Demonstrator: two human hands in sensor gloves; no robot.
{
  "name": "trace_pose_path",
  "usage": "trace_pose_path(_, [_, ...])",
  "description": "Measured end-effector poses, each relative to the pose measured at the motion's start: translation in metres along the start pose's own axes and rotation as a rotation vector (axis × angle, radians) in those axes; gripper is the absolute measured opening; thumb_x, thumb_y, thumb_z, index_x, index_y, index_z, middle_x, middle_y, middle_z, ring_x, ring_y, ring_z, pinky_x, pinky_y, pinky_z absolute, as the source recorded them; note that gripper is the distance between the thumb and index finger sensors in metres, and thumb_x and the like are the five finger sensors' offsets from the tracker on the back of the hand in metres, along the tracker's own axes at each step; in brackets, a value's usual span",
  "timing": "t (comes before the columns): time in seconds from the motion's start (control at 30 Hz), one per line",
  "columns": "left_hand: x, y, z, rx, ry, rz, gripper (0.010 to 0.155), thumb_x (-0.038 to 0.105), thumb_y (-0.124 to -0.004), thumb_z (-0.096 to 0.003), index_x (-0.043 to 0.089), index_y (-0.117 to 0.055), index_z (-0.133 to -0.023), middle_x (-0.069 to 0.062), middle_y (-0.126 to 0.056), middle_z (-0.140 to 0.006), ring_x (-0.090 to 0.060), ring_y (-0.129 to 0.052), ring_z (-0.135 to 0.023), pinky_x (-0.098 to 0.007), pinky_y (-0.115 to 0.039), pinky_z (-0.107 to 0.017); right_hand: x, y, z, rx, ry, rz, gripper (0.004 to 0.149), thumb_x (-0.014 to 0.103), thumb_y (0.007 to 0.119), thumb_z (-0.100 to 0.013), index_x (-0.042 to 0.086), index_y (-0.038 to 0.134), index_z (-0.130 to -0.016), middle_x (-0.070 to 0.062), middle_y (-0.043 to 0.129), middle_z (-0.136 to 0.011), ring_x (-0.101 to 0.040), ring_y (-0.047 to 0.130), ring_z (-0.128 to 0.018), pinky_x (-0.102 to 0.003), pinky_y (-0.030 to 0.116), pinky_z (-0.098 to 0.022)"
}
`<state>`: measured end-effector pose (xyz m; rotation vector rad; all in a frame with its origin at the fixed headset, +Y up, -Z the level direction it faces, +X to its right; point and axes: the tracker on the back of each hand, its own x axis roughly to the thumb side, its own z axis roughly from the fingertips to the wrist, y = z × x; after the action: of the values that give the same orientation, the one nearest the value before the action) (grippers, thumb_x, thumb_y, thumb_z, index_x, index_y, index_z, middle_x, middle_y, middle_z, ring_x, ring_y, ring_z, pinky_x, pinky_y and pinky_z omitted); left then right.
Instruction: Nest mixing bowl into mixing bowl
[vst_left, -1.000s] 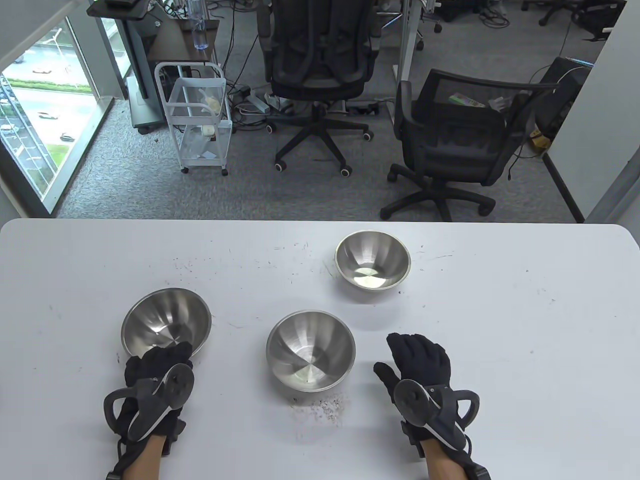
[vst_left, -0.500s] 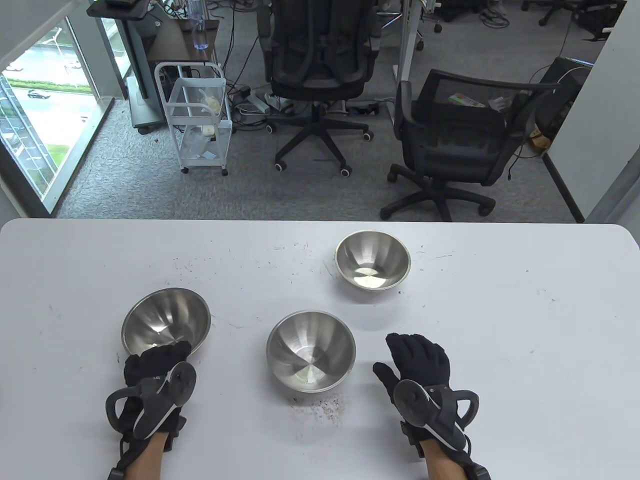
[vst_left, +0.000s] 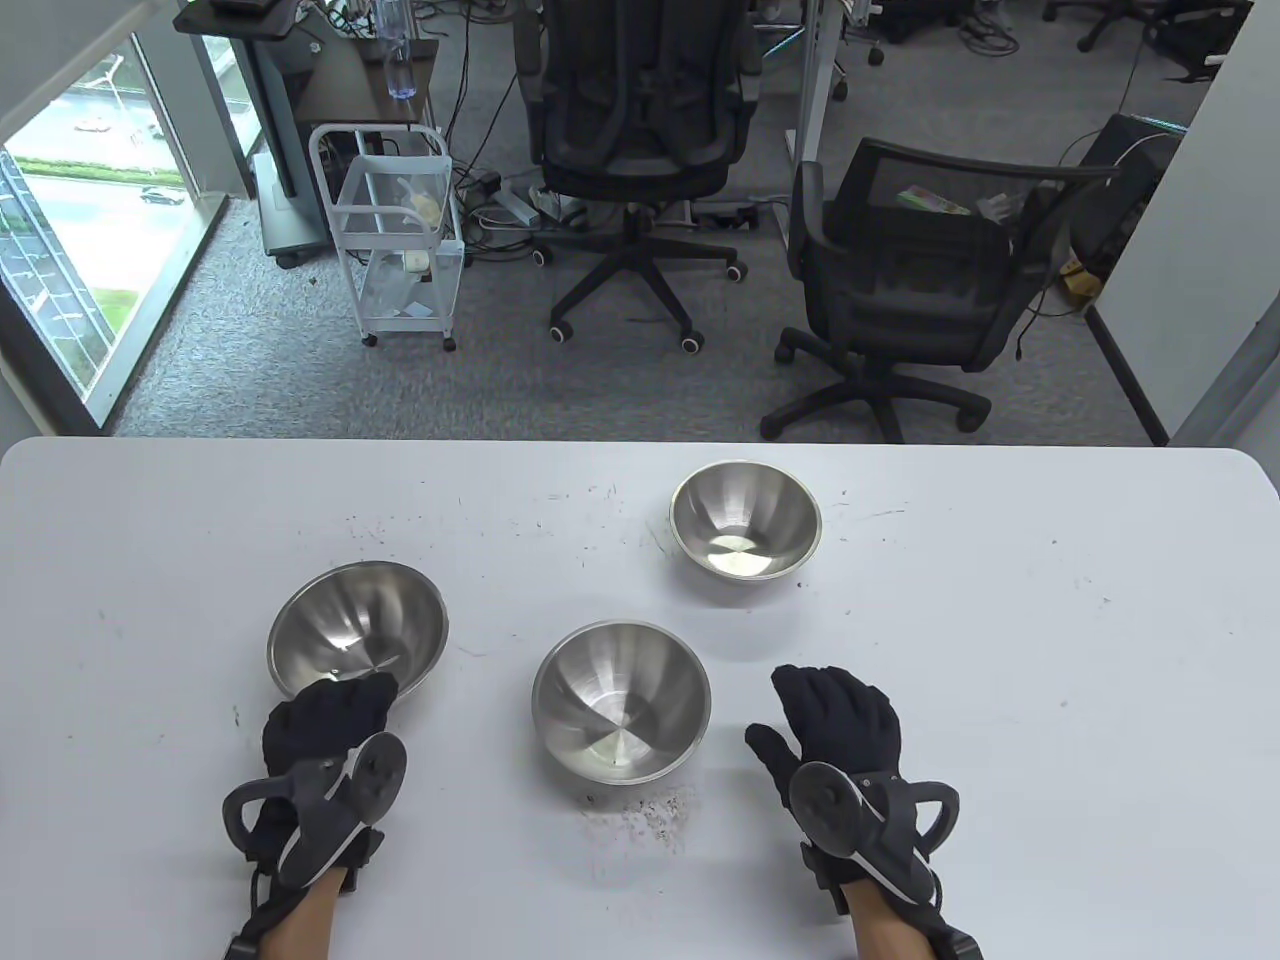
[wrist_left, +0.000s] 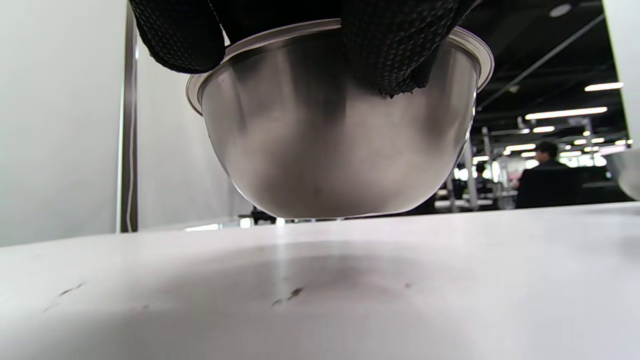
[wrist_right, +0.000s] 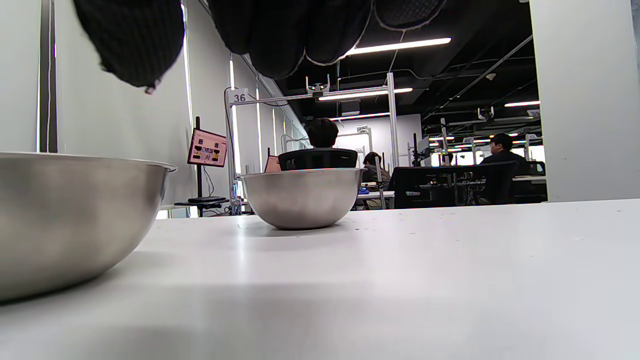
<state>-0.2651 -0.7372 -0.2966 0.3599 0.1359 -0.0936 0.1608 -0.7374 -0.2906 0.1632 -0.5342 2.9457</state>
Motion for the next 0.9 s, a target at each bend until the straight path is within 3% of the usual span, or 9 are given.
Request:
trace_pose_path(0.33, [0.027,0.023,0.003,0.08,-0.072,0.062,0.037,0.033,-0.08,-0.0544,0.049,-0.086,-0.088,0.014,-0.101,-0.085,-0.024,-0.098,-0.086,-0.055,-0.074,-0.07,-0.002,-0.001,0.001,-0.015,0.008,-0.013,0.066,0.056,0.086,-0.041,0.028,0.072,-0.099,0.002,0.084,-0.099,-0.028,0.078,-0.095,-0.057,0.061,-0.071])
trace_pose_path(0.57, [0.064,0.04,0.01,0.113,-0.167,0.136,0.037,0.033,-0.08,-0.0544,0.049,-0.086,-0.087,0.014,-0.102,-0.085,-0.023,-0.098,-0.086,-0.055,-0.074,-0.07,-0.005,-0.002,0.001,-0.014,0.019,-0.023,0.066,0.056,0.086,-0.041,0.028,0.072,-0.099,0.002,0.084,-0.099,-0.028,0.078,-0.095,-0.057,0.061,-0.071])
trace_pose_path(0.9, [0.101,0.049,0.026,0.127,-0.301,0.166,0.038,0.034,-0.08,-0.0541,0.05,-0.087,-0.087,0.015,-0.102,-0.085,-0.023,-0.098,-0.087,-0.055,-0.074,-0.07,-0.007,-0.003,0.001,-0.018,0.023,-0.029,0.066,0.056,0.086,-0.041,0.028,0.072,-0.099,0.002,0.084,-0.099,-0.028,0.078,-0.095,-0.057,0.061,-0.071])
